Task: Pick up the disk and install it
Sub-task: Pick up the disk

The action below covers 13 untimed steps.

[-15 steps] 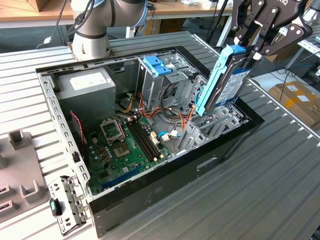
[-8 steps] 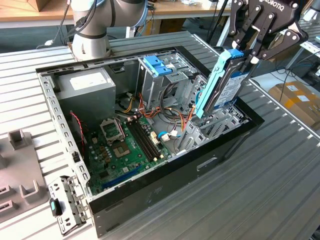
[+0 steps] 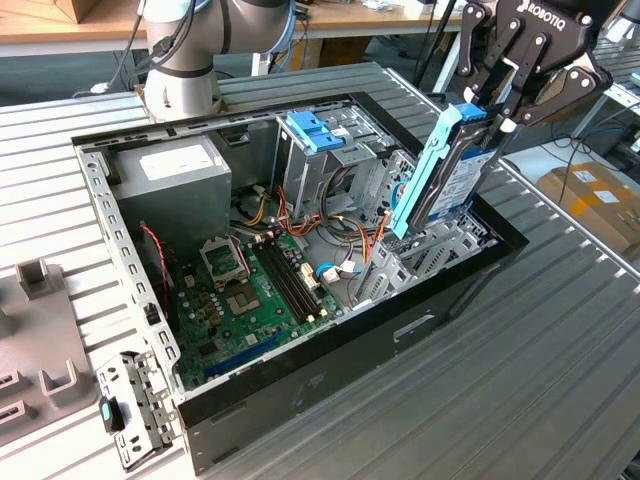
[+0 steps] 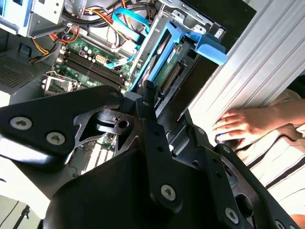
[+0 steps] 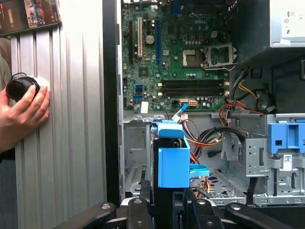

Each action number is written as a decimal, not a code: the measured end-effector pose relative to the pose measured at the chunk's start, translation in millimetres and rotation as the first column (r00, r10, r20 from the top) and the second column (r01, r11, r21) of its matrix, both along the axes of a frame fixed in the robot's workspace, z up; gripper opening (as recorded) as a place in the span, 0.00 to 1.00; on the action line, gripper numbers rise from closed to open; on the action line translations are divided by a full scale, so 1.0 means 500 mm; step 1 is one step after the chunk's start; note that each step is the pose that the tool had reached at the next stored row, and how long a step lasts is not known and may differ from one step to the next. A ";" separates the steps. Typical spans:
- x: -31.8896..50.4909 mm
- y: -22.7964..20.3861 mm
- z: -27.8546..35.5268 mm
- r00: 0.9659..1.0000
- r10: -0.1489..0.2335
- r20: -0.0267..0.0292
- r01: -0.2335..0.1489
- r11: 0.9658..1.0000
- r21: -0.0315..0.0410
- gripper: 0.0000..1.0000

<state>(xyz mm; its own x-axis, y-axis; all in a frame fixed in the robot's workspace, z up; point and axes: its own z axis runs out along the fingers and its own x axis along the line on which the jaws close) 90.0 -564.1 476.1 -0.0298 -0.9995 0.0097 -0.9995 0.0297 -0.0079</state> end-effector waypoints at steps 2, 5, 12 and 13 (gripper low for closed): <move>0.000 -0.0001 -0.007 1.000 0.000 0.000 0.000 1.000 0.000 0.35; 0.000 -0.0001 -0.010 1.000 0.000 0.000 0.000 1.000 0.000 0.35; 0.000 0.0000 -0.023 1.000 0.000 0.000 0.000 1.000 0.000 0.35; 0.000 -0.0001 -0.023 1.000 0.000 0.000 0.000 1.000 0.000 0.35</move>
